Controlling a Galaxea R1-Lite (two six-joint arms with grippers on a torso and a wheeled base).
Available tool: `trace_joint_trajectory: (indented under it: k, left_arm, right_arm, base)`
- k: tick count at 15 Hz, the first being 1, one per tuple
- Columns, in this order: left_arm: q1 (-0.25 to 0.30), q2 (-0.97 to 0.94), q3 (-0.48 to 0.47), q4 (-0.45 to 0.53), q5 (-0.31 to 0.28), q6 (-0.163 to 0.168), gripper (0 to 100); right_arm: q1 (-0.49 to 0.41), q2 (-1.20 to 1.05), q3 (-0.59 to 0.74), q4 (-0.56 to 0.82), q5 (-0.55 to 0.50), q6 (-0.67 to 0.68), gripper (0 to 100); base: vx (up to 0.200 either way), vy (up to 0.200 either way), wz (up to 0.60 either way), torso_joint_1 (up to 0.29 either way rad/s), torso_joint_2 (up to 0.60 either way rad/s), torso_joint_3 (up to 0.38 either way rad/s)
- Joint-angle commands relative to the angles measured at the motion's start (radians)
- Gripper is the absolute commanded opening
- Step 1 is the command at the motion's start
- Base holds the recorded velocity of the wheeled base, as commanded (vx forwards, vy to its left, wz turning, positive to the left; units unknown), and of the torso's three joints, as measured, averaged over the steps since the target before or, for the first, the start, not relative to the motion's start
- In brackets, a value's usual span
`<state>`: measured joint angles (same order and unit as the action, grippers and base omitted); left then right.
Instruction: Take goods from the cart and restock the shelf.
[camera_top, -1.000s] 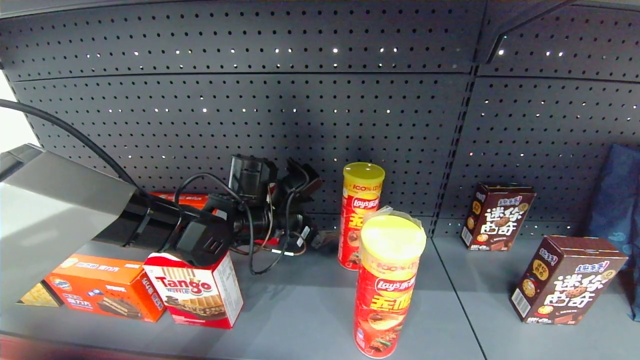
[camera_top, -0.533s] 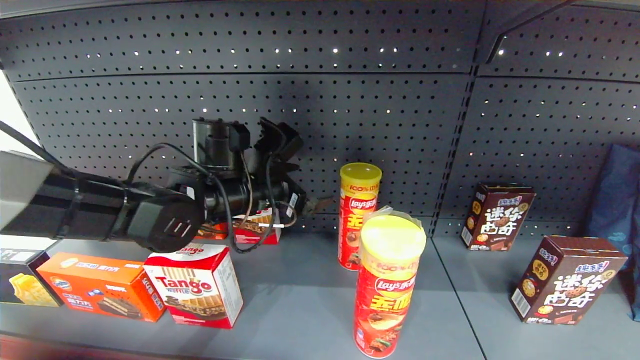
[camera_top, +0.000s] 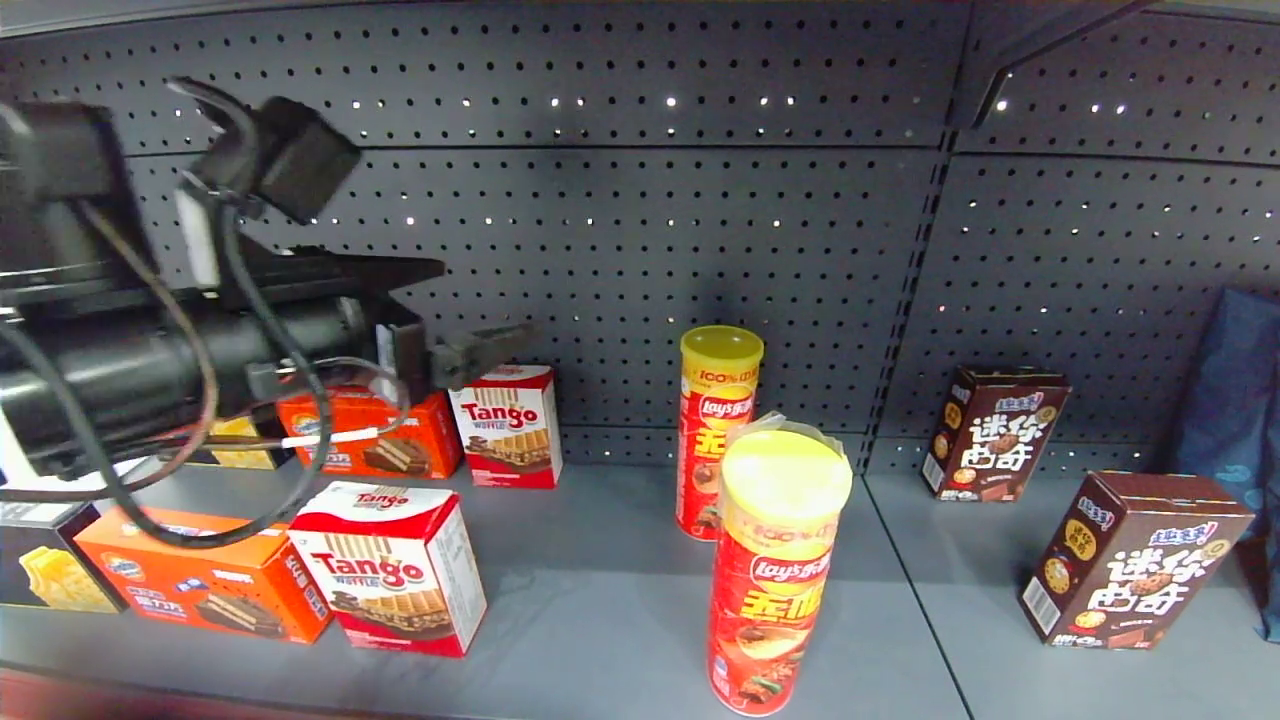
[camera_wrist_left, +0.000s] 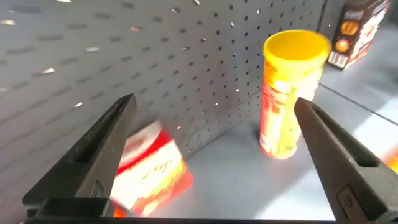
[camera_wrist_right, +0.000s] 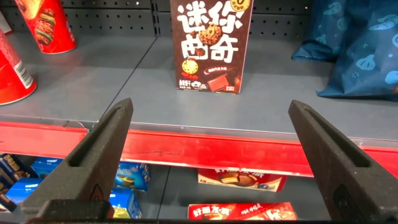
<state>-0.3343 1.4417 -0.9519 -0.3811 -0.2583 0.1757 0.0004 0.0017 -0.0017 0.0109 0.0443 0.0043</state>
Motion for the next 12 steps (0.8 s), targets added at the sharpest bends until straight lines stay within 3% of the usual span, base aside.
trace_joint_trajectory:
  k: [1,3,5,6,7,11,12]
  left_arm:
    - [0.038,-0.313,0.196,0.013,-0.006,-0.007,100]
    - [0.034,-0.452,0.341,0.01,-0.002,-0.007,100]
    - [0.035,-0.537,0.44,0.01,0.002,-0.007,100]
    - [0.035,-0.537,0.44,0.01,0.002,-0.007,100]
    - [0.04,-0.609,0.522,0.014,0.013,-0.007,100]
    - [0.038,-0.678,0.575,0.044,0.099,-0.007,100]
    - [0.037,-0.678,0.556,0.06,0.117,-0.007,100]
  right_arm:
    - [0.0,0.0,0.0,0.0,0.0,0.0,100]
    - [0.001,0.0,0.0,0.0,0.0,0.0,100]
    - [0.001,0.0,0.0,0.0,0.0,0.0,100]
    - [0.001,0.0,0.0,0.0,0.0,0.0,100]
    - [0.001,0.0,0.0,0.0,0.0,0.0,100]
    - [0.0,0.0,-0.001,-0.008,-0.006,-0.004,100]
    - [0.007,0.052,-0.175,-0.035,-0.017,0.028,100]
  base:
    - [0.0,0.0,0.0,0.0,0.0,0.0]
    - [0.0,0.0,0.0,0.0,0.0,0.0]
    - [0.0,0.0,0.0,0.0,0.0,0.0]
    - [0.0,0.0,0.0,0.0,0.0,0.0]
    - [0.0,0.0,0.0,0.0,0.0,0.0]
    - [0.0,0.0,0.0,0.0,0.0,0.0]
    - [0.0,0.0,0.0,0.0,0.0,0.0]
